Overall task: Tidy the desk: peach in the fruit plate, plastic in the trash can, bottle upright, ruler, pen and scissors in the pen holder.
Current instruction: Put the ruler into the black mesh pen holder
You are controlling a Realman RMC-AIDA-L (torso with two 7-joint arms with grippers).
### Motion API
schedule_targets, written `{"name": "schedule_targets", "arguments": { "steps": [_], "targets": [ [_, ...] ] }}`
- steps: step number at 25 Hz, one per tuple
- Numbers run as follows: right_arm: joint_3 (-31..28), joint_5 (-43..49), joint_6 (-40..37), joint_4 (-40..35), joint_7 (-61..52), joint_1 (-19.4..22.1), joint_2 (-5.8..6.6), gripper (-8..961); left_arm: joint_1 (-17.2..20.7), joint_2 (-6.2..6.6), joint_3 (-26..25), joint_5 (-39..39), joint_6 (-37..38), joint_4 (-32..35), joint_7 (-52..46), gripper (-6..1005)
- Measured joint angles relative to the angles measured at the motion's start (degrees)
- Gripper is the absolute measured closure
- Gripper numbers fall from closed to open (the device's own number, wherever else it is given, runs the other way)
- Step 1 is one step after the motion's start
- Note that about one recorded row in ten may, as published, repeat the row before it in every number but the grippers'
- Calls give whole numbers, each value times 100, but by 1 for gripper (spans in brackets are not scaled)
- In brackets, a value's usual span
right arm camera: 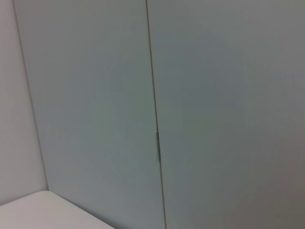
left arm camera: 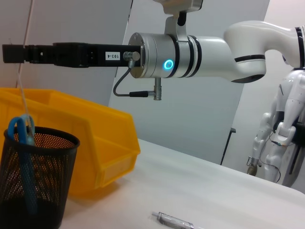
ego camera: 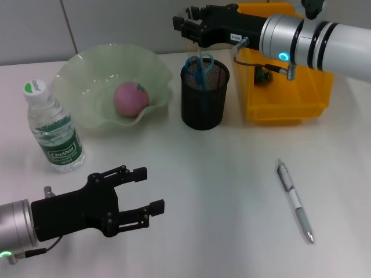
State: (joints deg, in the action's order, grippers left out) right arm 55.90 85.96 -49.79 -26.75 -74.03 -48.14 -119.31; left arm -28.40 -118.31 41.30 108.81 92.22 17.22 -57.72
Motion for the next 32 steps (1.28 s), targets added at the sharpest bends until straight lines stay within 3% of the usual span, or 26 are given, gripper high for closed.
{"name": "schedule_targets", "arguments": {
  "steps": [28,32],
  "targets": [
    [-21,-1,-83,91,-61,-5,-13,516,28,-1,0,0,51,53,30,206],
    [-27,-4,-84,61,-67,22,-13,326,28,1,0,0,55,54,31,206]
  ]
}}
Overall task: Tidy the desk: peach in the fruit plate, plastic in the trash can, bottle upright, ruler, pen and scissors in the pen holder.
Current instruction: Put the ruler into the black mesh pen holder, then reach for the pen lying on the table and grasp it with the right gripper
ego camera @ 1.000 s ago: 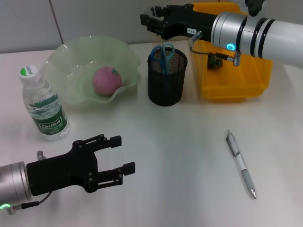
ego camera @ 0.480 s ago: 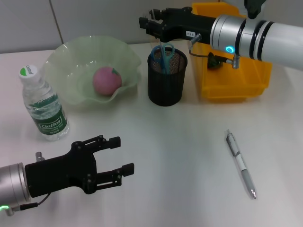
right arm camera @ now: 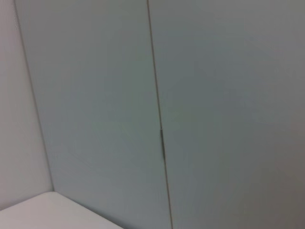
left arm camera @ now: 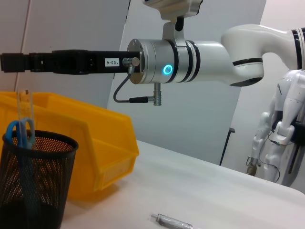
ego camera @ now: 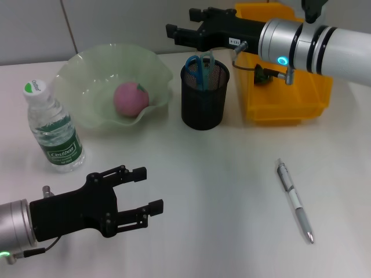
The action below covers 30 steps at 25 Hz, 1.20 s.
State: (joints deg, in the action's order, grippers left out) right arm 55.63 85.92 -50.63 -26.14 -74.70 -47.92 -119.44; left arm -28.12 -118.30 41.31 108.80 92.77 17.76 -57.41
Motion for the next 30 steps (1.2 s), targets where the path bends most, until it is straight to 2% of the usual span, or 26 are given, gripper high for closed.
{"name": "schedule_targets", "arguments": {
  "steps": [1,6,14,17,18,19,22,23,24,25,26,28,29,30],
  "targets": [
    [-6,-11,0,-9,-1,10,0,278,0,1,0,0,5,3,-2,206],
    [23,-151,-5,-28,-3,35,0,195,0,7,2,0,13,10,-22,206],
    [35,-148,-180,-189,-99,132,0,197,8,10,-2,0,13,10,-16,205],
    [287,-73,-277,-567,-682,334,18,198,8,9,0,0,13,8,-29,205],
    [673,172,-263,-1081,-1464,564,58,198,1,10,0,0,14,8,-39,205],
    [673,172,-263,-1081,-1464,564,58,198,1,10,0,0,14,8,-39,205],
    [1010,1204,-351,-2143,-3250,854,85,199,-7,9,0,0,13,10,-45,205],
    [1031,2497,-731,-2889,-4697,942,72,199,-12,9,0,0,13,12,-46,205],
    [1024,3064,-953,-3183,-5310,961,64,199,-15,9,0,0,13,13,-46,205],
    [1024,3064,-953,-3183,-5310,961,64,199,-19,9,1,0,13,13,-47,205],
    [1013,3577,-1292,-3482,-5937,950,63,199,-22,8,0,0,14,14,-47,206],
    [982,4747,-2357,-4148,-7312,809,67,200,-26,8,0,0,18,16,-49,206],
    [982,4747,-2357,-4148,-7312,809,67,200,-26,8,0,0,18,16,-49,206],
    [975,5032,-2703,-4300,-7636,742,76,200,-28,8,0,0,21,17,-49,206]
  ]
}}
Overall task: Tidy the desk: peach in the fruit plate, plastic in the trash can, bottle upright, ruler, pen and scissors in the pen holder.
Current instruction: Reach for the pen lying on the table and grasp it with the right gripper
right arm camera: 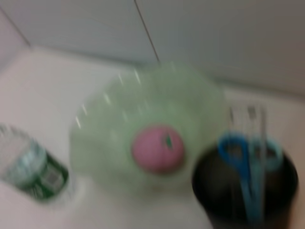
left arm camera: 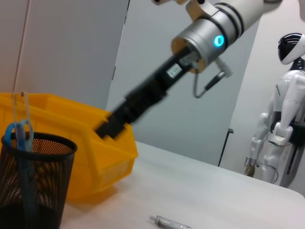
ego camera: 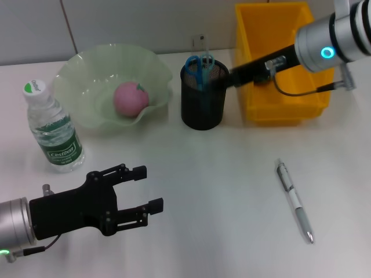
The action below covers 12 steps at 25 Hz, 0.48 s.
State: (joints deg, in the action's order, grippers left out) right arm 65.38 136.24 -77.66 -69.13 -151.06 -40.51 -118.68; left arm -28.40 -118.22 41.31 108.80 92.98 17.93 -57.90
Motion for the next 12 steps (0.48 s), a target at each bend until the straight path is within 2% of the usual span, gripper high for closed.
{"name": "schedule_targets", "arguments": {
  "steps": [2,3,4,8,12],
  "targets": [
    [-4,471,-582,-189,-510,-148,13,200,-9,0,1,0,38,7,-3,206],
    [-24,903,-1106,-250,-880,-322,26,200,-11,0,6,0,120,38,-15,205],
    [-24,903,-1106,-250,-880,-322,26,200,-11,0,6,0,120,38,-15,205],
    [-207,1733,-1884,30,-1404,-674,45,201,-13,0,2,0,287,78,-32,205],
    [-328,2228,-2105,362,-1588,-801,62,201,7,0,0,0,294,139,-40,205]
  ]
}}
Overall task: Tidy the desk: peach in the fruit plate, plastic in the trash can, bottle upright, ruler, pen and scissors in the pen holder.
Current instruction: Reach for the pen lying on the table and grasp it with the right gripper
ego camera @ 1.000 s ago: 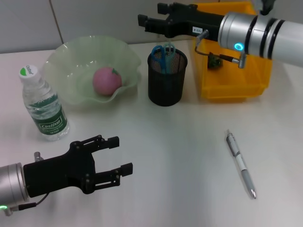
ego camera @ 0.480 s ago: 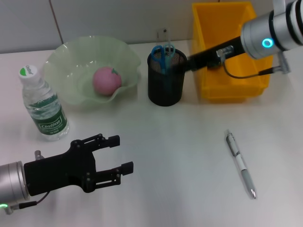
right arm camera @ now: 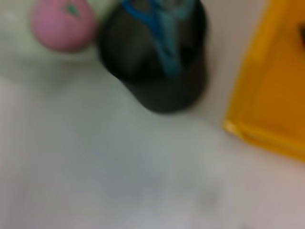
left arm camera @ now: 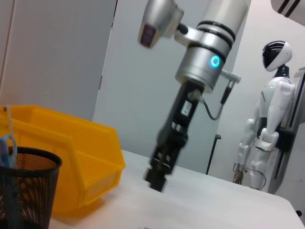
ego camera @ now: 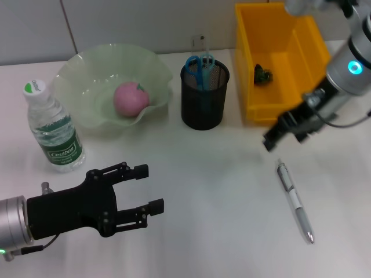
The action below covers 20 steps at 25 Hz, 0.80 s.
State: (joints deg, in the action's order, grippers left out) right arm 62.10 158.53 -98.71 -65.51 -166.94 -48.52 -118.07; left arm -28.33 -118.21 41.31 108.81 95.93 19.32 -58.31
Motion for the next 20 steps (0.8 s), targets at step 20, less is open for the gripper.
{"name": "schedule_targets", "arguments": {
  "steps": [20],
  "targets": [
    [80,432,622,1586,-21,-297,20,221,-72,-21,44,31,5,64,-41,206]
  ]
}}
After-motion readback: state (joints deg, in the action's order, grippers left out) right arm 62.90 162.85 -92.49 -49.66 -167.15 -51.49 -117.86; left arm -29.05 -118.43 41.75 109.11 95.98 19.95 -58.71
